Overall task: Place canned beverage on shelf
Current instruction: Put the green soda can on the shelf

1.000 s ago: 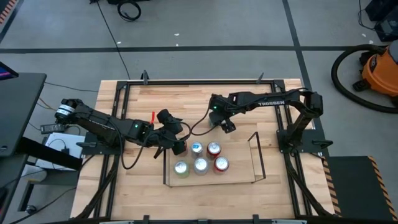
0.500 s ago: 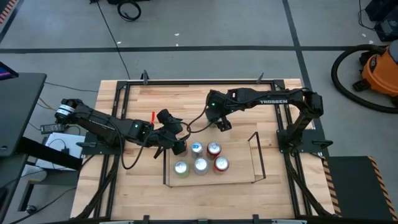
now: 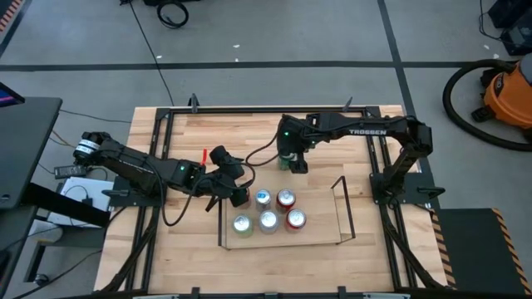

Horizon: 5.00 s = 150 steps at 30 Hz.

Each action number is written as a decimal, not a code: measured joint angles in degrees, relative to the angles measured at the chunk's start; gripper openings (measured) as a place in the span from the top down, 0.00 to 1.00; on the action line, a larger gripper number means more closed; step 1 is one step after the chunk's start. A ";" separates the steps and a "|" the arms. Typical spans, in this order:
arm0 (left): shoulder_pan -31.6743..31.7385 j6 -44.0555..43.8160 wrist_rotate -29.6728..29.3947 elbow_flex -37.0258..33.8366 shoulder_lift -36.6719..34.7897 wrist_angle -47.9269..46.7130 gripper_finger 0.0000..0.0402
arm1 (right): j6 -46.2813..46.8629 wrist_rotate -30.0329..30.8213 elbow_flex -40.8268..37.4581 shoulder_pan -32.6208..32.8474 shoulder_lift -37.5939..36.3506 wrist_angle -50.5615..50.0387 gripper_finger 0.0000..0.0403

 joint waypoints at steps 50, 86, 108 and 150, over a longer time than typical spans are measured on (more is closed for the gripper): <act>0.00 0.09 -0.02 -0.02 0.00 0.45 0.12 | -1.65 2.59 3.82 -1.94 -0.19 -7.48 0.17; 0.00 0.04 -0.02 -0.02 0.00 1.82 0.12 | 30.50 -0.50 3.94 3.11 -7.30 -19.01 0.18; 0.00 -0.20 -0.02 -0.02 0.00 1.78 0.12 | -28.73 -3.18 -4.37 16.48 -7.23 -21.81 0.17; 0.07 1.27 -0.02 -0.02 0.00 1.34 0.12 | -60.50 -3.15 -10.05 22.51 -4.05 -13.51 0.18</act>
